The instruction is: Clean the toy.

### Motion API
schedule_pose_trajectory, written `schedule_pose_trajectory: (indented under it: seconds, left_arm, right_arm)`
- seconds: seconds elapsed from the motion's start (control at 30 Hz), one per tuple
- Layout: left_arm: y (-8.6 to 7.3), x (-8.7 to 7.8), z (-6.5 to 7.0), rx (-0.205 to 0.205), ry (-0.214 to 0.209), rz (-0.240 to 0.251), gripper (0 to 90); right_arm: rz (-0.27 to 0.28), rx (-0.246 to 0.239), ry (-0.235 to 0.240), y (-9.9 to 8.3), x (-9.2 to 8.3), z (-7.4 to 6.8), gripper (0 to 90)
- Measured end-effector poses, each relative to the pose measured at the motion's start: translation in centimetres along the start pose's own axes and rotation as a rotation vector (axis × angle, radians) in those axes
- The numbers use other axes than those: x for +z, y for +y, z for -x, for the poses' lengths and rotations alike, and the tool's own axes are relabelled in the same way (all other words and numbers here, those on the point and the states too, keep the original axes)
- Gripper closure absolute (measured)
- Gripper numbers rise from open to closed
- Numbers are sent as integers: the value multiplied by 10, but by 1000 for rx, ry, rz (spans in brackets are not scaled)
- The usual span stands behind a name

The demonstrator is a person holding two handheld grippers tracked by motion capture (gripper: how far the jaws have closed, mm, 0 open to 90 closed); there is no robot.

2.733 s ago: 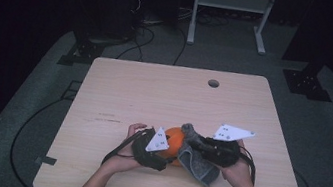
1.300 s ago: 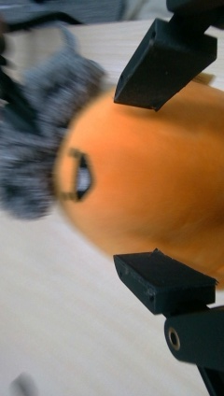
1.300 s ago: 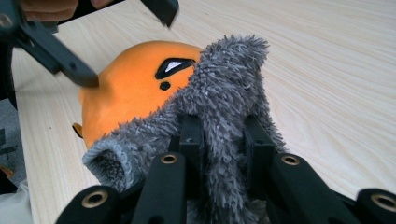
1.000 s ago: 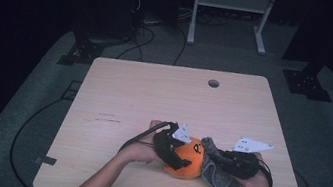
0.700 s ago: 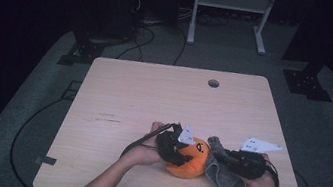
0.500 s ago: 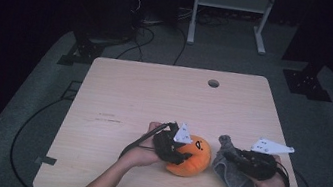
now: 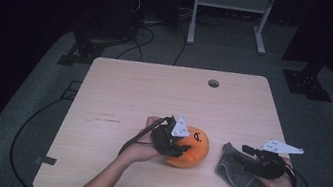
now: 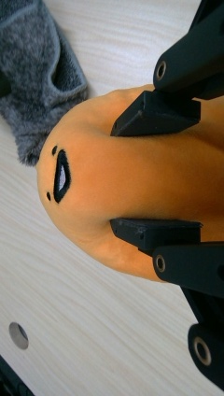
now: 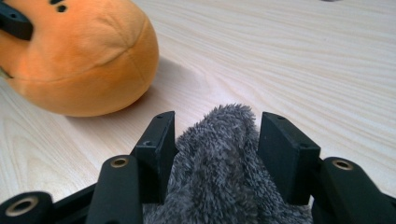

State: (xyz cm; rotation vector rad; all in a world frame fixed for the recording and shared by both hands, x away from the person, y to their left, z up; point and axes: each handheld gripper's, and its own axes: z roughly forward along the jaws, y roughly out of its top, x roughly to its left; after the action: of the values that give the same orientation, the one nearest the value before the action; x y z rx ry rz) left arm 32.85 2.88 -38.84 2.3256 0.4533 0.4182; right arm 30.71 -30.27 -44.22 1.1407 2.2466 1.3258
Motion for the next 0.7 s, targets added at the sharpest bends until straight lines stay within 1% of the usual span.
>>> schedule_pose_trajectory:
  seconds: [0.1, 0.2, 0.27, 0.37, 0.4, 0.47, 0.5, 0.57, 0.6, 0.67, 0.7]
  left_arm:
    - [3, 0, -7, -20, 23, 11, 530]
    - [9, 1, -20, -36, 52, 12, 529]
    - [12, 3, -27, -43, 75, 7, 528]
    - [15, 9, -36, -45, 124, -8, 523]
    - [15, 11, -38, -50, 129, -13, 521]
    - [16, 16, -43, -62, 121, -22, 513]
    - [15, 20, -45, -75, 117, -21, 507]
    - [14, 26, -47, -85, 104, -35, 501]
    - [13, 29, -47, -82, 97, -52, 494]
    - [11, 31, -46, -78, 84, -40, 476]
    - [11, 30, -45, -71, 83, -44, 466]
  right_arm:
    - [7, -2, 3, 1, 0, 0, 443]
    - [13, 2, 6, 2, 0, 0, 443]
    - [18, 0, 7, 3, 0, 0, 443]
    - [16, -3, 10, 5, 1, -1, 443]
    - [15, -3, 14, 5, 2, -2, 443]
    - [18, -9, 16, 6, 2, -3, 442]
    - [19, -7, 19, 7, 3, -3, 441]
    - [20, -10, 21, 7, 3, -3, 439]
    - [19, -10, 20, 7, 3, -3, 438]
    - [20, -12, 22, 7, 3, -3, 433]
    - [23, -10, 23, 7, 3, -3, 428]
